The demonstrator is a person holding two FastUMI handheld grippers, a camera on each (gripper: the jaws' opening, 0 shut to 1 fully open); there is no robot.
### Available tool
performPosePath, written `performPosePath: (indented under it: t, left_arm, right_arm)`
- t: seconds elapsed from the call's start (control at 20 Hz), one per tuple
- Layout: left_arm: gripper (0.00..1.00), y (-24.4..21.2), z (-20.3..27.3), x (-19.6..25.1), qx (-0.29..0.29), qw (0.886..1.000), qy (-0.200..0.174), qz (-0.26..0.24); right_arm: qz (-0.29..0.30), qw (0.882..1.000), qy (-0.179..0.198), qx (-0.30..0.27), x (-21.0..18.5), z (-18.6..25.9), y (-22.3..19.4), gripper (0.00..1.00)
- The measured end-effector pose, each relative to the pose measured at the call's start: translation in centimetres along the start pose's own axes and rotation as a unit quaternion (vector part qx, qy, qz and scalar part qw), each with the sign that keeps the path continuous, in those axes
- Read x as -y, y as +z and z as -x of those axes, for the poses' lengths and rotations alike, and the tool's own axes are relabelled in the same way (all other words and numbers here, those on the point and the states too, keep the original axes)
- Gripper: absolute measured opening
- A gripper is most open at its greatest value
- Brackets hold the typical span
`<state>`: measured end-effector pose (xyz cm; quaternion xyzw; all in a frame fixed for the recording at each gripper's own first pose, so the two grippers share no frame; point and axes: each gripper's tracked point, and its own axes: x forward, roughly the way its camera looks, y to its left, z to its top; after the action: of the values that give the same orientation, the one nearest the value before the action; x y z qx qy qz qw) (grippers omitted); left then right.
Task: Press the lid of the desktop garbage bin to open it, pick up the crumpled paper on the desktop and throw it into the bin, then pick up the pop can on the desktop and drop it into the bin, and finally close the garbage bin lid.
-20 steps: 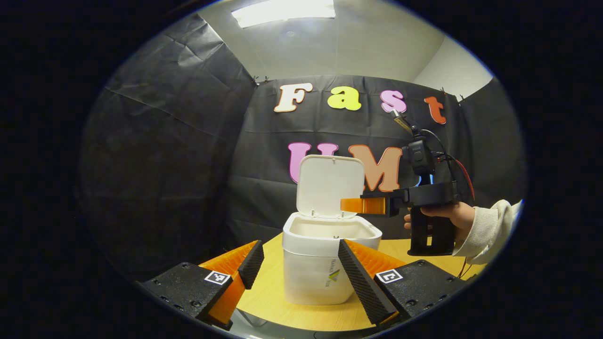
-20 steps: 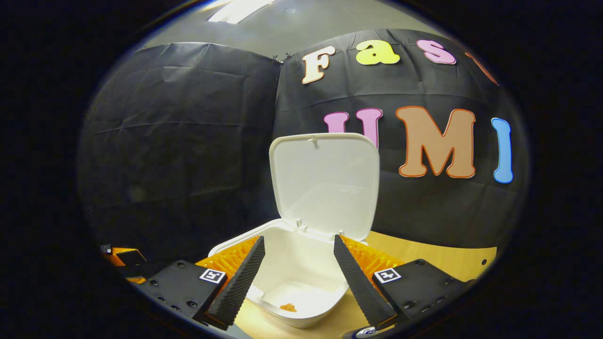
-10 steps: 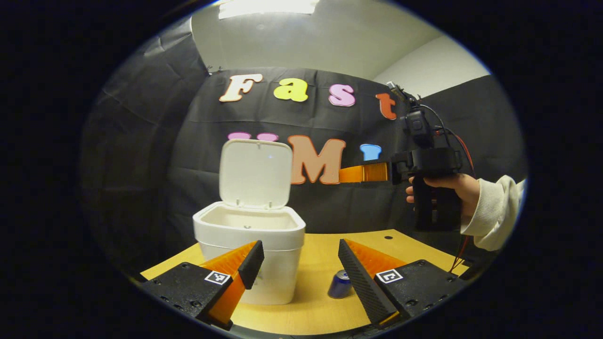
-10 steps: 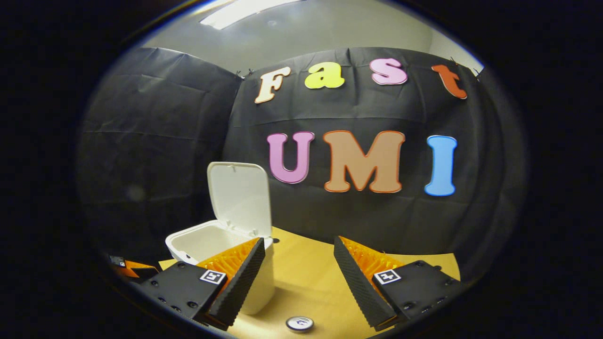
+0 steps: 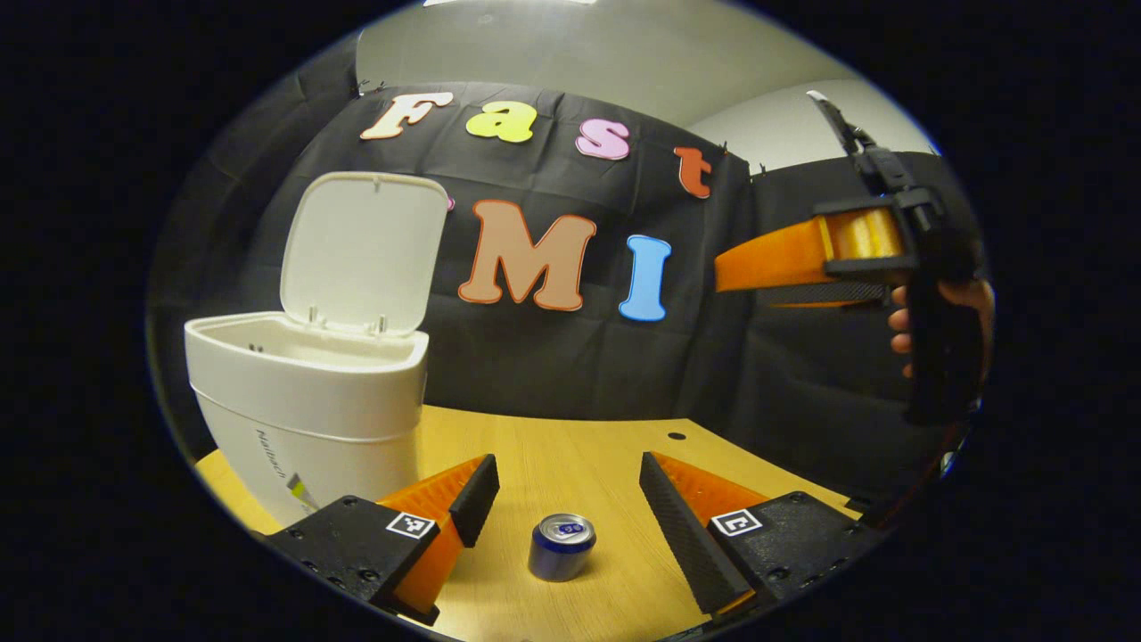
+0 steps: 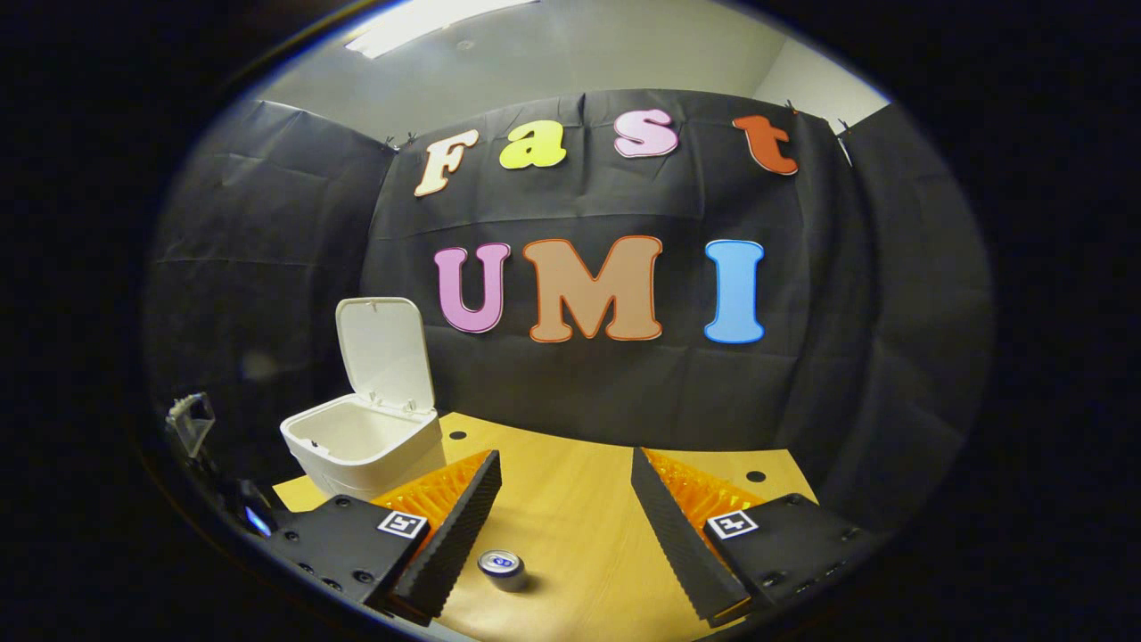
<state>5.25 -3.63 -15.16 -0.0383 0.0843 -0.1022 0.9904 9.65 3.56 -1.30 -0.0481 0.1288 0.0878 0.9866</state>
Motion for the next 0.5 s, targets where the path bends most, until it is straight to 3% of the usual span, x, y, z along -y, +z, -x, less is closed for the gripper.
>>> performPosePath:
  t: [0.25,0.5]
  left_arm:
    - [0.96,-6.1,-3.3,-0.3,-0.062,0.998,0.013,-0.018]
    - [0.96,-11.0,-5.6,-0.6,-0.118,0.992,0.028,-0.032]
  right_arm:
    - [0.037,0.999,-0.030,-0.015,2.3,1.0,-2.0,0.98]
    - [-0.004,0.999,-0.039,-0.008,3.8,1.3,-2.9,0.98]
